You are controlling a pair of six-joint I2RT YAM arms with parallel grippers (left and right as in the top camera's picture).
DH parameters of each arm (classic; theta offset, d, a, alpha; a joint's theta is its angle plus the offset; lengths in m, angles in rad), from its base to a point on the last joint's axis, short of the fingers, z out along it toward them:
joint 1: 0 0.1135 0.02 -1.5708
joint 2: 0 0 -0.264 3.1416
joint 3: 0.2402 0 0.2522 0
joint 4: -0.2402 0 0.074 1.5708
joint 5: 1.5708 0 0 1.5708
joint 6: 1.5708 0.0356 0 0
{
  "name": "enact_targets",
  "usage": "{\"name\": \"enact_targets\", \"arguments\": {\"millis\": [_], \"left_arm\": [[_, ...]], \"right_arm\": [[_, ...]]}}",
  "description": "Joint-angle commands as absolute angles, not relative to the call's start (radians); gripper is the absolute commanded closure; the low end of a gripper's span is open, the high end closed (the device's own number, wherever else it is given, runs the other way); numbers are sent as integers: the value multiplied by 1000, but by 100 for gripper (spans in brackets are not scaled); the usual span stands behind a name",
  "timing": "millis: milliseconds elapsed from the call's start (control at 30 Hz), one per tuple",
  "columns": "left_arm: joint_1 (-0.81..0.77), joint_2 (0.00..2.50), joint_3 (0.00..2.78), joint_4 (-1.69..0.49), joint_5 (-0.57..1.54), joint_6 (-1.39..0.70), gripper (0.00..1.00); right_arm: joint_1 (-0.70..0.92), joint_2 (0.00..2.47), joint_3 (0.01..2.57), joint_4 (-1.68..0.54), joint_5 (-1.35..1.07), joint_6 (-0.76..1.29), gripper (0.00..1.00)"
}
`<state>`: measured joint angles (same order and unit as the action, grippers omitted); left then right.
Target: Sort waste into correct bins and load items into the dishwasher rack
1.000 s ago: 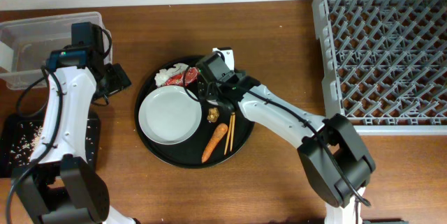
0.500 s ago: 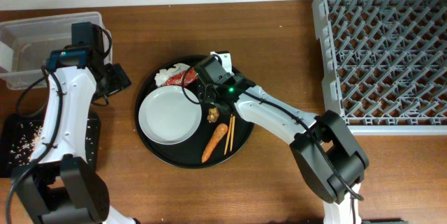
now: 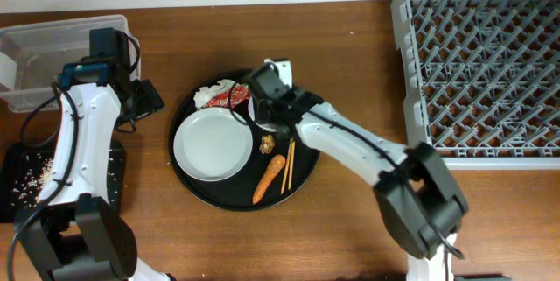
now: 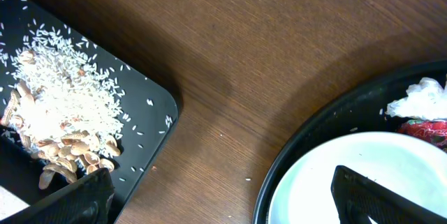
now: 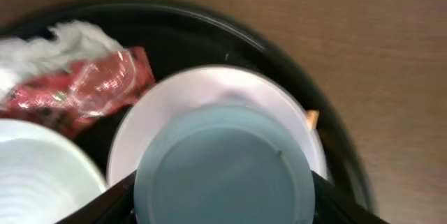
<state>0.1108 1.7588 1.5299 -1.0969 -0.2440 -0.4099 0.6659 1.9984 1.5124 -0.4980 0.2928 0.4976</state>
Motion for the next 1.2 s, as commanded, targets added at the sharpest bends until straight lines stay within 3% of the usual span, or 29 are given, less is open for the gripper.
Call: {"name": "enact_targets", "arguments": {"millis": [0,167,500,700,1000,1167], "left_arm": [[114,1761,1540,-1097,-252,-422,1],[114,1761,1540,-1097,-251,-422,1],[114,1761,1540,-1097,-252,-422,1],[114,1761,1540,-1097,-251,-422,1],[114,1761,1540,-1097,-252,-422,1],[114,1761,1540,-1097,-251,-422,1]], "right_arm": [[598,1850,1637,-560,334,464,35],[435,1749,1750,-684,334,418,35],[-230,1687,1790,-830,77,328,35],[-520,1766,1790,-812,30,236,35],[-688,1966,1790,-772,33,206,33],[-693,1983,1790,-751,37,164,26]]}}
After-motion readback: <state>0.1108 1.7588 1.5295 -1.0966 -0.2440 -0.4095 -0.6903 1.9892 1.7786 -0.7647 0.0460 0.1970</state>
